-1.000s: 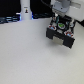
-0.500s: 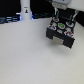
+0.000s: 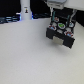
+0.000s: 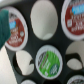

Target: Open the kcup holder, insert the kcup into the holder, and close the kcup holder

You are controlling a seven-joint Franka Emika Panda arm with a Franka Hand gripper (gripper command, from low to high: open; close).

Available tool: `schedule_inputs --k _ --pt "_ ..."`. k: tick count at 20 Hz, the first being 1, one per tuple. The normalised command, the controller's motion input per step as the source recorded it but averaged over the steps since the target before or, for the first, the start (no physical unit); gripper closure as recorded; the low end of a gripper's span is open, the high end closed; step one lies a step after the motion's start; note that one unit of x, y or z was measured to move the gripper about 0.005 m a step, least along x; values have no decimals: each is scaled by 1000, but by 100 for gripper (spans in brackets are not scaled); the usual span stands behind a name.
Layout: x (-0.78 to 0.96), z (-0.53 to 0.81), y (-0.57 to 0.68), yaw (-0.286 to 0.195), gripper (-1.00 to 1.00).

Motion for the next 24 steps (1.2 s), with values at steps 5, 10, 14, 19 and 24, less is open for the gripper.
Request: schedule_inputs --k 5,10,14,19,24 --pt "686 6 -333 40 -100" --pt "508 -252 -126 74 -100" --pt "339 -330 50 108 -100" --pt "-13 -189 240 179 -100" --pt "-307 -37 247 192 -100"
